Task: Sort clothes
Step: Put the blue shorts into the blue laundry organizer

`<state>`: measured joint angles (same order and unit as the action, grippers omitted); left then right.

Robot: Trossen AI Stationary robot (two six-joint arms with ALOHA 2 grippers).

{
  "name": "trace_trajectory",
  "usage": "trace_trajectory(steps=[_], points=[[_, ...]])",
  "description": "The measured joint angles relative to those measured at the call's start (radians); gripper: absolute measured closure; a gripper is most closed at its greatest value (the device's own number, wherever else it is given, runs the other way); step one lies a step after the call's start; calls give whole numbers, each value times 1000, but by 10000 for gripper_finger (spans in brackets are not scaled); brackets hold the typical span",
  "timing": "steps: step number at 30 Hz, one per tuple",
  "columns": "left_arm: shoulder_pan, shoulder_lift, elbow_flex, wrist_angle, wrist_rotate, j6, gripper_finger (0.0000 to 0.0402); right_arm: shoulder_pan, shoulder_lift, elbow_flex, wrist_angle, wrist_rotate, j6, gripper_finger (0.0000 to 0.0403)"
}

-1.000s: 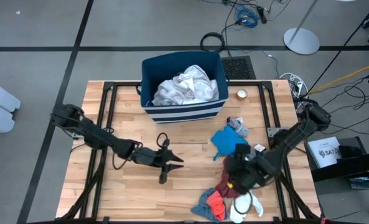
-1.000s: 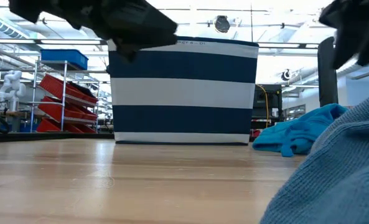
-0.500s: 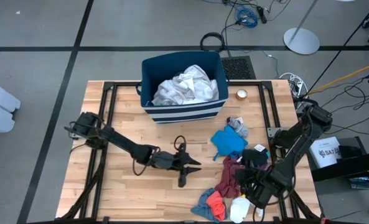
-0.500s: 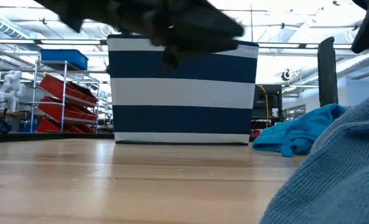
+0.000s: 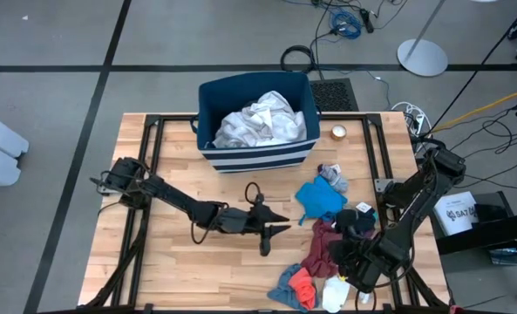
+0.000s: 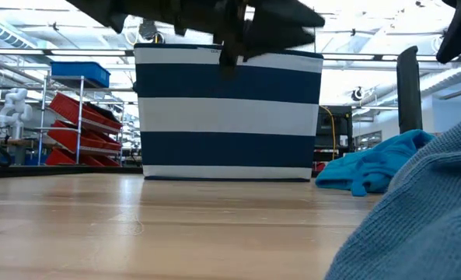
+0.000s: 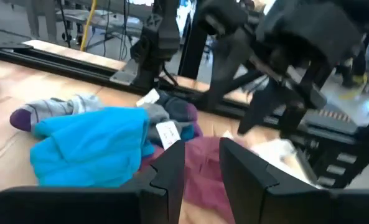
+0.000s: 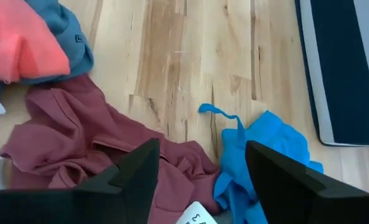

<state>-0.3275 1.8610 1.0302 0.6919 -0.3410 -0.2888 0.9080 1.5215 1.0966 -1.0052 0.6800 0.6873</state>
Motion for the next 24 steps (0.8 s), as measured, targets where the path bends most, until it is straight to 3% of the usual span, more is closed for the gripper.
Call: trace_trajectory(steps=[4,8,16,20,24], points=[[-1,0,0,14,-5,-19,295,-1,0,0,51,-1,10,177],[2,0,0,11,-32,-20,294,-5,0,0,88,2,-79,177],[8,0,0,12,-217,28,295,-11,0,1,173,-9,-130,177],[20,0,0,40,-261,114,294,-11,0,2,135,-103,-67,177],[40,0,0,117,-263,180,295,-17,0,2,56,-89,-47,177]])
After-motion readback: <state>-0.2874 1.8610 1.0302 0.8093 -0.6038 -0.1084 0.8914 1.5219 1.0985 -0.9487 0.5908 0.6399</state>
